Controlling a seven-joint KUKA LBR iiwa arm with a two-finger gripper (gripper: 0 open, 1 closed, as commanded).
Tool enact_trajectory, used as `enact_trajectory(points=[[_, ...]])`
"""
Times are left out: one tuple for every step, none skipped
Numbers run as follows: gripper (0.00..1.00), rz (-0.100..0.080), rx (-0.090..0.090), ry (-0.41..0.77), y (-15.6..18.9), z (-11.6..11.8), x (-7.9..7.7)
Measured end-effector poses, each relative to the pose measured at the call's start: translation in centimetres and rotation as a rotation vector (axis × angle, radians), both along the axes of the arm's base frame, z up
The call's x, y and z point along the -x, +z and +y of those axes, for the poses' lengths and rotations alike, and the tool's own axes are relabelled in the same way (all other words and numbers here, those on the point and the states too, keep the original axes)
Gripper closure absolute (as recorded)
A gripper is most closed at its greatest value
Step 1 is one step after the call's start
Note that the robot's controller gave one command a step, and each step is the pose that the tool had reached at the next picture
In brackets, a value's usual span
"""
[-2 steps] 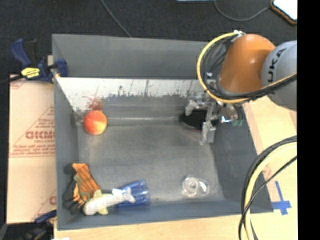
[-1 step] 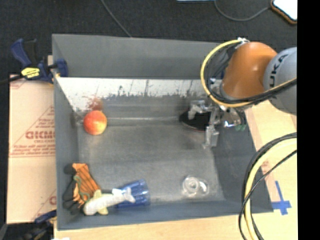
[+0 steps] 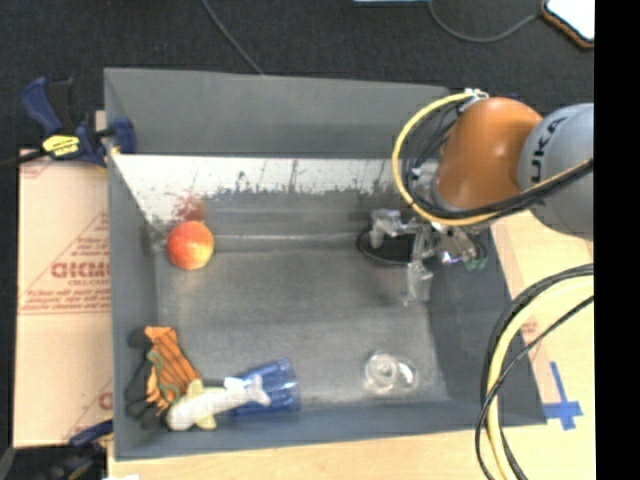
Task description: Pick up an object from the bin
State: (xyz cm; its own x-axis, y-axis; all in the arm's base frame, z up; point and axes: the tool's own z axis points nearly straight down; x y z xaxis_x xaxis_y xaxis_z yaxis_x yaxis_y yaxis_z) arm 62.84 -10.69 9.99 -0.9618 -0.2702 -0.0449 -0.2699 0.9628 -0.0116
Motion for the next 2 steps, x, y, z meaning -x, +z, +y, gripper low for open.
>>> enact_trajectory(points=[[0.0,-0.005,-0.008,-0.045,-2.0,-3.2,2.0],[0.0,-0.001,-0.006,-0.028,-2.8,-4.5,2.7]])
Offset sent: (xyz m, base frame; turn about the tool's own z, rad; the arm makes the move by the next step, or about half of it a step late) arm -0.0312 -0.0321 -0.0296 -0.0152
